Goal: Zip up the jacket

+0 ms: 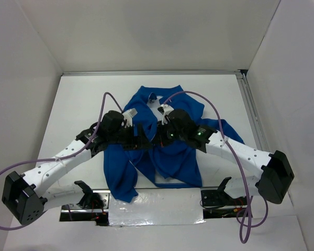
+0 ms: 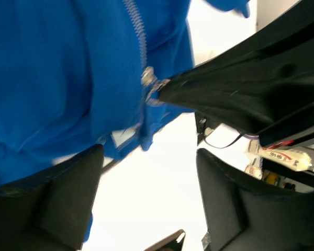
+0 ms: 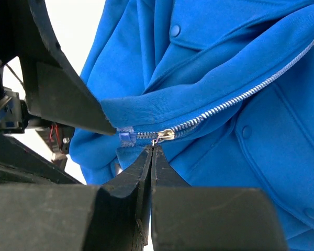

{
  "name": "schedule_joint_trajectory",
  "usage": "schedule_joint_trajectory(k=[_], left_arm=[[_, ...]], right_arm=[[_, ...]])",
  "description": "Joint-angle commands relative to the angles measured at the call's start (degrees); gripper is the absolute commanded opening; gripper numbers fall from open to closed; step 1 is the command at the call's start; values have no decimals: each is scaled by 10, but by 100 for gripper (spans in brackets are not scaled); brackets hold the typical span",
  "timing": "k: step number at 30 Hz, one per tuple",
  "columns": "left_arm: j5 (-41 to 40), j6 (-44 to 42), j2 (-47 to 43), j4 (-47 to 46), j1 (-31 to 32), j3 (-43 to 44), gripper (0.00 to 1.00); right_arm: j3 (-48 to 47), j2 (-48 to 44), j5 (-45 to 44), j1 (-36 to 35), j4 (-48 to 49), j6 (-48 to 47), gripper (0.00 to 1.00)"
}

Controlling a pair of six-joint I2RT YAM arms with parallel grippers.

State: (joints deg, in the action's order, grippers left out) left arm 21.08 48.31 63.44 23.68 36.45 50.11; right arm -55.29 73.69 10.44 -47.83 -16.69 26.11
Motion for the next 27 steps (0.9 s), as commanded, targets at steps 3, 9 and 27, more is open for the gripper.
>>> schedule_joint_trajectory(k=[3, 9, 27], left_arm=[[-4, 30, 19, -98, 17, 6, 68], [-14, 34, 50, -74, 20, 17, 44], [-148, 86, -53, -12, 85, -22, 0]], right_arm=[[8, -29, 26, -6, 46, 6, 0], [14, -36, 21, -7, 46, 10, 0], [-76, 75, -218, -9, -81, -45, 0]])
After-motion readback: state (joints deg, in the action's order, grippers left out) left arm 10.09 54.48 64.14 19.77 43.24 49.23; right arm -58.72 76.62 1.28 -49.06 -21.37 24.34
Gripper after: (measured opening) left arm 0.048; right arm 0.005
